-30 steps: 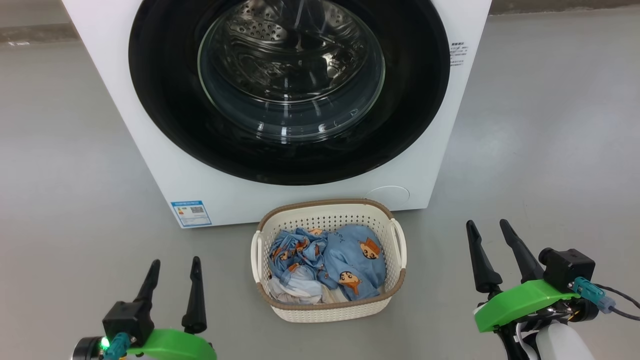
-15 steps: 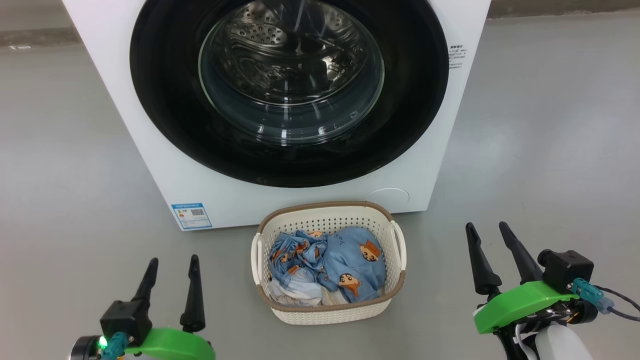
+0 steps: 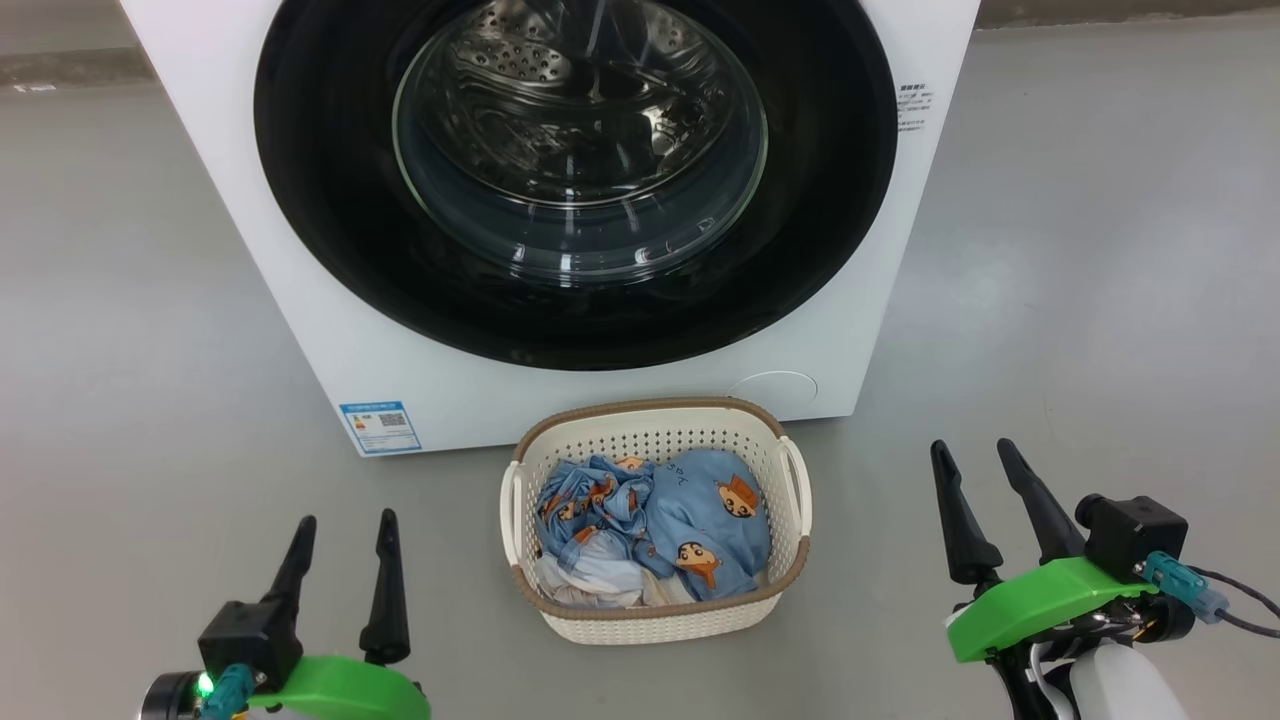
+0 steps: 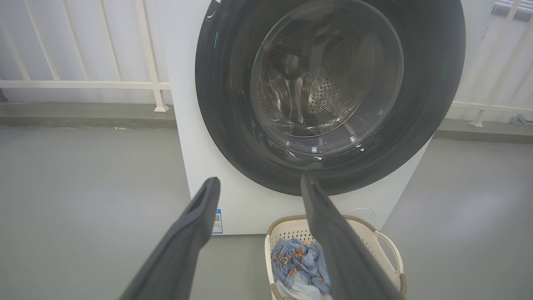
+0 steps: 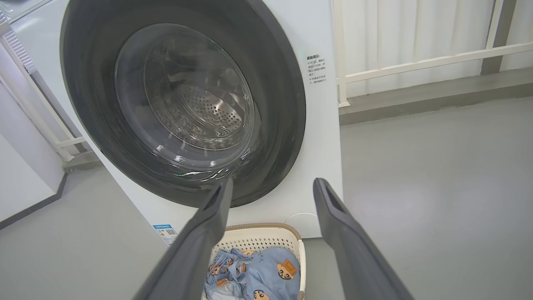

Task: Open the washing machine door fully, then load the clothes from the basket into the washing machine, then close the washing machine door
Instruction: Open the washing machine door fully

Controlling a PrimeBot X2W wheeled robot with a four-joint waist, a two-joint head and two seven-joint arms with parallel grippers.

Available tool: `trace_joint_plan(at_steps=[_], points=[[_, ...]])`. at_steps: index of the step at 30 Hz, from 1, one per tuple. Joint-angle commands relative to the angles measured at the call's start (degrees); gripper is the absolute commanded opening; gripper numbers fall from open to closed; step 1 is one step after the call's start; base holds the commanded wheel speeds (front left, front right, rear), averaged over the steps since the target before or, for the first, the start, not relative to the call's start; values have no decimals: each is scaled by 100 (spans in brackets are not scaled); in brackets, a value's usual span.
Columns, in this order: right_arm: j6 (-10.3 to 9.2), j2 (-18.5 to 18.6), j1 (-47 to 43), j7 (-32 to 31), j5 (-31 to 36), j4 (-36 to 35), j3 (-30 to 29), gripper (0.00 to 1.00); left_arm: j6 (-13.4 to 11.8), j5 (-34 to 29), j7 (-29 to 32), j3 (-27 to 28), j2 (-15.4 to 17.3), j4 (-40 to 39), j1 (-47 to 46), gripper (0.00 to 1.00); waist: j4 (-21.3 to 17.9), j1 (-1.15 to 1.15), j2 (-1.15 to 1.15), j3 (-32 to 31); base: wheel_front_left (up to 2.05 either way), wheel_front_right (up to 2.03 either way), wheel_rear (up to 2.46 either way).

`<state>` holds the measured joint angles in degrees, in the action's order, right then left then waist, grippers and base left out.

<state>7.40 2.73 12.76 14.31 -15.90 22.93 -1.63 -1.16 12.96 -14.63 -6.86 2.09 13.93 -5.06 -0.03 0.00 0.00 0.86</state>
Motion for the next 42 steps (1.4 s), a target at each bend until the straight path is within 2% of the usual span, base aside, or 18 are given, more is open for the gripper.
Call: trace_joint_plan(at_steps=[1,22,42], points=[[9,15,203,69,-37,-142,156,100,41,58,-37,198,78,-120,-217,100,-1,0,0,-1,0,0,0],[9,15,180,69,-29,-142,170,100,215,127,-37,133,78,79,-226,100,39,0,0,-22,16,16,-33],[9,15,200,69,-58,-101,175,100,225,187,-37,213,78,13,-253,100,13,0,0,33,115,109,-224]])
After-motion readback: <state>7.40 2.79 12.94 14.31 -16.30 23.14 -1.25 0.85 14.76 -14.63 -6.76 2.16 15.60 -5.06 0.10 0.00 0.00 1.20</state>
